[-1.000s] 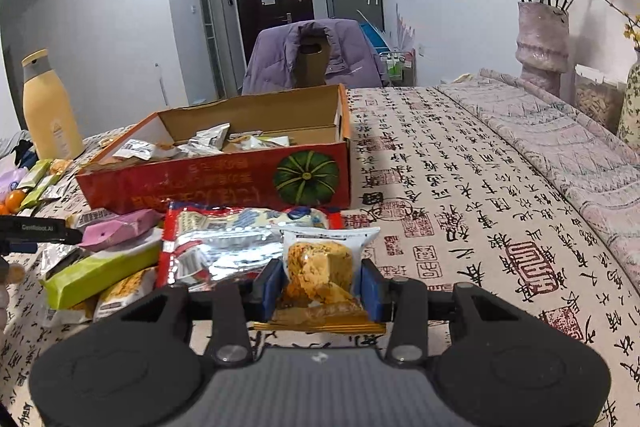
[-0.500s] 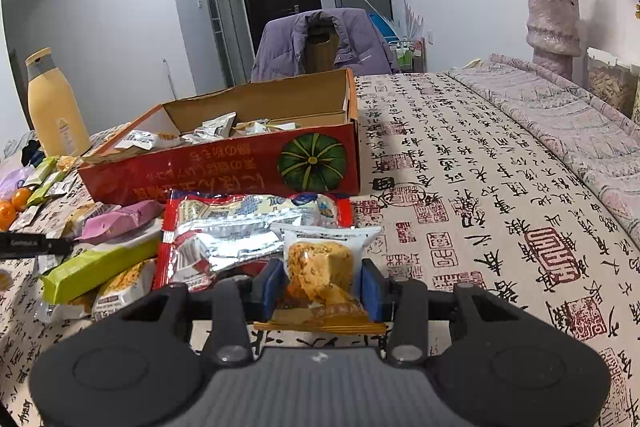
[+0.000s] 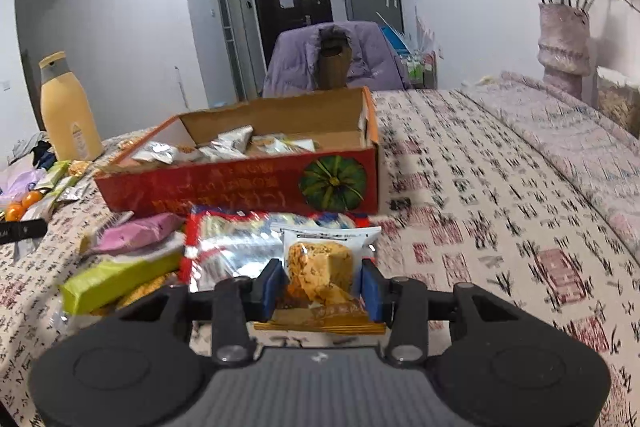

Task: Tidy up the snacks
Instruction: 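Grasp a white candy packet with the left tool while the right tool carries its packet toward the box, then lower both held packets into the box and open both tools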

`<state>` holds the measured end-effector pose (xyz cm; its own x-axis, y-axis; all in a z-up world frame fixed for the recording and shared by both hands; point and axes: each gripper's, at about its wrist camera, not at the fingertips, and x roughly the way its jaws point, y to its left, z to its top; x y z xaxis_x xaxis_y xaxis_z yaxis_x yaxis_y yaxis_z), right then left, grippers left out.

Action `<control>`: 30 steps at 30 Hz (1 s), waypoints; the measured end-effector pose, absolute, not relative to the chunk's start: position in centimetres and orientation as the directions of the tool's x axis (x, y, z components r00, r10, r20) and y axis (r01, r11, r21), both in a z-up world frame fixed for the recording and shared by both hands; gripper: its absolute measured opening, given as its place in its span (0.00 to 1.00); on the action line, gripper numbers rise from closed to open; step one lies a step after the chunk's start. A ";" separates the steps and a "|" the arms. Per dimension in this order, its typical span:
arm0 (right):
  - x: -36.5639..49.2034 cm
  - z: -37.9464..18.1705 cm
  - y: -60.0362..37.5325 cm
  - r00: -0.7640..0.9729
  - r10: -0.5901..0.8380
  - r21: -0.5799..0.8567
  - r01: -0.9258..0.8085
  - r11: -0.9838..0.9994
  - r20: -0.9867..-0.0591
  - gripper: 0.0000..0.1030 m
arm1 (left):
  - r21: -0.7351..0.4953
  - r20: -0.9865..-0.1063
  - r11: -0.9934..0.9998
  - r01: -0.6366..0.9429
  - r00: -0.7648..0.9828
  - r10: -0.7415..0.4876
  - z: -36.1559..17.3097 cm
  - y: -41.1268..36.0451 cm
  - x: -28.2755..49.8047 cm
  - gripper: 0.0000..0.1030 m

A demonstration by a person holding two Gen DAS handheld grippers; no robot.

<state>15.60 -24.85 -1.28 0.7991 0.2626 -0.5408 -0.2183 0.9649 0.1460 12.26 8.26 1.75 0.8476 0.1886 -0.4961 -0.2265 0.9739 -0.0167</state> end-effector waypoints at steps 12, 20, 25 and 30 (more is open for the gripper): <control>18.2 3.1 -21.1 0.851 0.309 0.088 -0.301 0.950 -0.424 0.40 | -0.033 -0.400 0.995 -0.092 0.914 0.071 5.6 3.9 15.6 0.43; 22.2 4.8 -19.7 0.865 0.320 0.081 -0.313 0.946 -0.388 0.39 | -0.019 -0.357 0.999 -0.043 0.934 0.034 7.1 1.5 18.2 0.43; 25.6 5.3 -19.1 0.872 0.299 0.073 -0.295 0.953 -0.388 0.40 | -0.026 -0.334 0.999 -0.027 0.943 0.016 7.8 0.6 20.0 0.43; 28.4 5.1 -18.6 0.883 0.265 0.064 -0.261 0.963 -0.387 0.40 | -0.029 -0.317 0.999 -0.038 0.948 0.027 8.2 0.2 23.1 0.43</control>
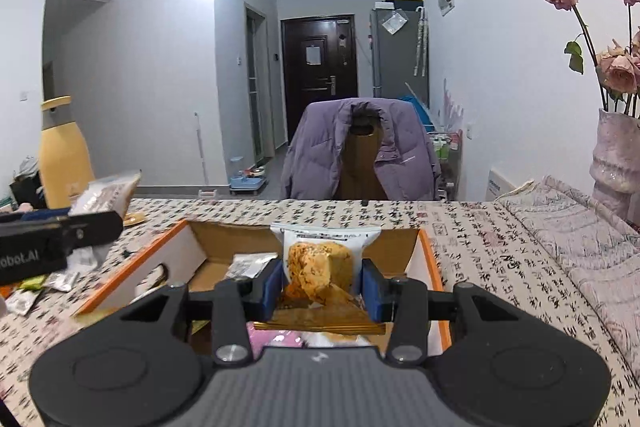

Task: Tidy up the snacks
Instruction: 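Lower both held packets into the box and open both tools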

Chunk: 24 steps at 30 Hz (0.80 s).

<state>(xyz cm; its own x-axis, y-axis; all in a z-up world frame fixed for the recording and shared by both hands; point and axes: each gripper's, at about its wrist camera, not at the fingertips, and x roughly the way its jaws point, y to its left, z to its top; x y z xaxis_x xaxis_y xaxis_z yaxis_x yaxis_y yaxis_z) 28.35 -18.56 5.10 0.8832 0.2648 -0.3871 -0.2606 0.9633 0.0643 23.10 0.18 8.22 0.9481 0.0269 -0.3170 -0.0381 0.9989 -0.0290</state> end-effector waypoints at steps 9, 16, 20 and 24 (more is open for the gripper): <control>29.9 1.7 -18.7 0.869 0.276 0.084 -0.265 0.960 -0.411 0.40 | -0.019 -0.351 0.996 -0.091 0.933 0.078 4.5 1.0 26.7 0.43; 30.5 0.2 -18.5 0.849 0.260 0.071 -0.257 0.964 -0.461 0.41 | -0.022 -0.390 0.996 -0.083 0.919 0.068 2.9 1.8 27.5 0.44; 30.2 0.2 -19.0 0.856 0.256 0.081 -0.246 0.966 -0.449 0.78 | -0.054 -0.374 0.995 -0.084 0.926 0.058 2.9 2.4 27.2 0.67; 29.8 0.4 -19.1 0.865 0.252 0.080 -0.242 0.967 -0.434 1.00 | -0.058 -0.308 0.991 -0.119 0.947 0.096 3.4 2.5 26.2 1.00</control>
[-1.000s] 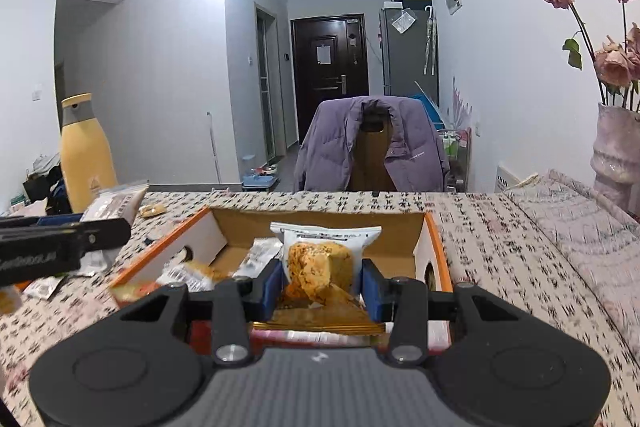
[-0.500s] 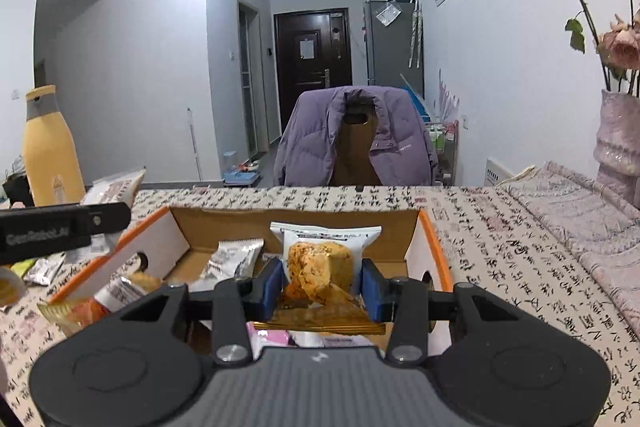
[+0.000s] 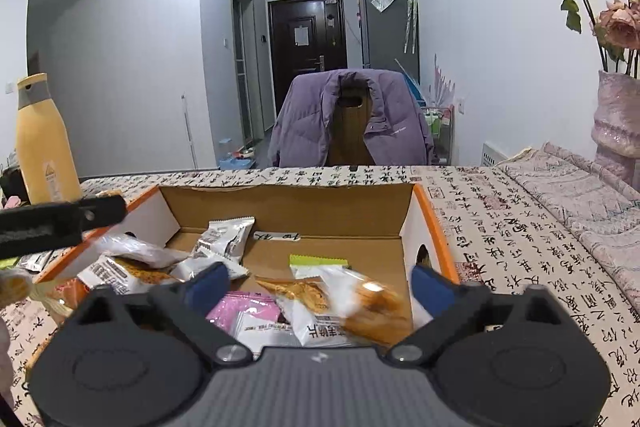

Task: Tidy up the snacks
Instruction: 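Lower both held packets into the box and open both tools, then withdraw both tools from the box back over the snack pile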

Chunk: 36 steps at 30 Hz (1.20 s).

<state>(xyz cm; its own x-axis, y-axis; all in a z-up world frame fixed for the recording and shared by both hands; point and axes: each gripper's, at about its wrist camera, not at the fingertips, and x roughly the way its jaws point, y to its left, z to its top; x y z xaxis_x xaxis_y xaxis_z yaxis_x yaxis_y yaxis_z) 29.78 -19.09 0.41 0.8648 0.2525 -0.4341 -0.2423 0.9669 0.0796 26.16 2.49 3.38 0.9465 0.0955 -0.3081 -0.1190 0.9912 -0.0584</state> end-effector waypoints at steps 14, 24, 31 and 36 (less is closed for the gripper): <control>29.8 0.9 -18.9 0.874 0.233 0.054 -0.232 0.971 -0.427 1.00 | -0.055 -0.293 0.992 -0.111 0.952 0.090 4.3 1.6 26.0 1.00; 28.0 3.5 -18.3 0.893 0.219 0.014 -0.232 0.973 -0.394 1.00 | -0.064 -0.237 0.991 -0.116 0.967 0.098 7.4 1.5 23.7 1.00; 25.5 4.2 -18.7 0.890 0.231 0.023 -0.242 0.970 -0.394 1.00 | -0.048 -0.248 0.991 -0.121 0.963 0.105 7.3 2.2 21.2 1.00; 23.4 3.9 -19.1 0.879 0.245 0.025 -0.258 0.966 -0.408 1.00 | -0.038 -0.263 0.991 -0.126 0.958 0.112 6.7 2.7 19.2 1.00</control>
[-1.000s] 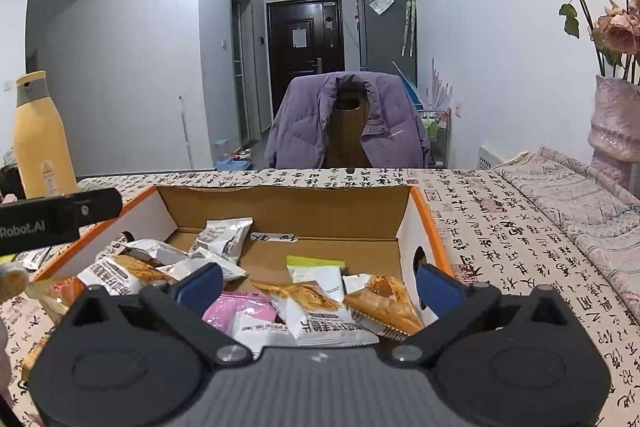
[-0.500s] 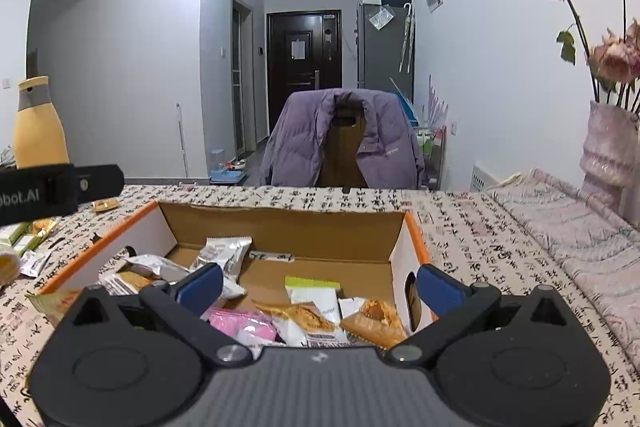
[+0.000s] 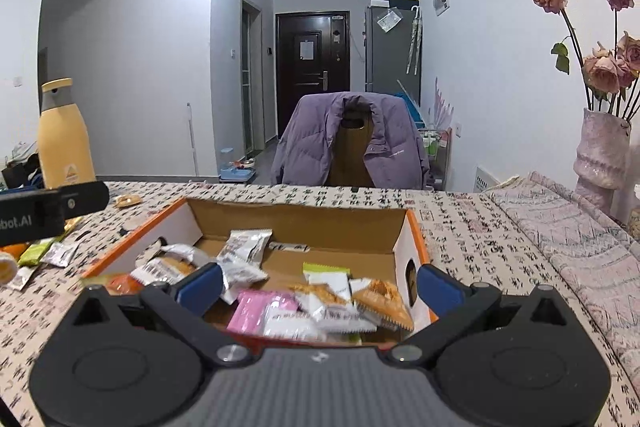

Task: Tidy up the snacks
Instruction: 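Withdraw both tools from the box back over the snack pile, then grasp the red-and-silver snack bag with the right tool and lift it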

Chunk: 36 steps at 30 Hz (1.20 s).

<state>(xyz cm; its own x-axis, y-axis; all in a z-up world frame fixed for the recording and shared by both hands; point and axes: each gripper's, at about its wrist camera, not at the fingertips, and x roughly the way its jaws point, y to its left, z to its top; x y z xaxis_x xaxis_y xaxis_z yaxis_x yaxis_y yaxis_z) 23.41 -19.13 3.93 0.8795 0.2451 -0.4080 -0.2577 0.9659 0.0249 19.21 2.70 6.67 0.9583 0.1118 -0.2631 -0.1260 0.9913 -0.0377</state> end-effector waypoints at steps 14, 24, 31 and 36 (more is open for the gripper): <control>18.4 1.0 -20.8 0.839 0.244 0.040 -0.258 0.965 -0.487 1.00 | -0.007 -0.335 0.992 -0.129 0.935 0.119 2.9 4.3 14.1 1.00; 16.6 -1.3 -21.8 0.801 0.252 0.076 -0.252 0.965 -0.544 1.00 | -0.014 -0.375 0.990 -0.141 0.919 0.125 -0.1 5.7 11.9 1.00; 16.2 -1.8 -21.9 0.793 0.245 0.077 -0.244 0.967 -0.558 1.00 | -0.025 -0.372 0.992 -0.127 0.922 0.109 -1.0 5.9 11.7 1.00; 16.3 -1.7 -21.6 0.797 0.241 0.074 -0.241 0.968 -0.555 1.00 | -0.046 -0.376 0.991 -0.128 0.921 0.101 -1.1 6.3 11.8 1.00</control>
<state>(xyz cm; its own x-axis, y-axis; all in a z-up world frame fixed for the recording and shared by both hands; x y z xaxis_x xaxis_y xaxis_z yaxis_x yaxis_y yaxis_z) 16.29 -21.56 -1.68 0.7965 0.2409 -0.5546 -0.2414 0.9676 0.0736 11.75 6.31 -1.09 0.9213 0.1010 -0.3755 -0.1276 0.9907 -0.0464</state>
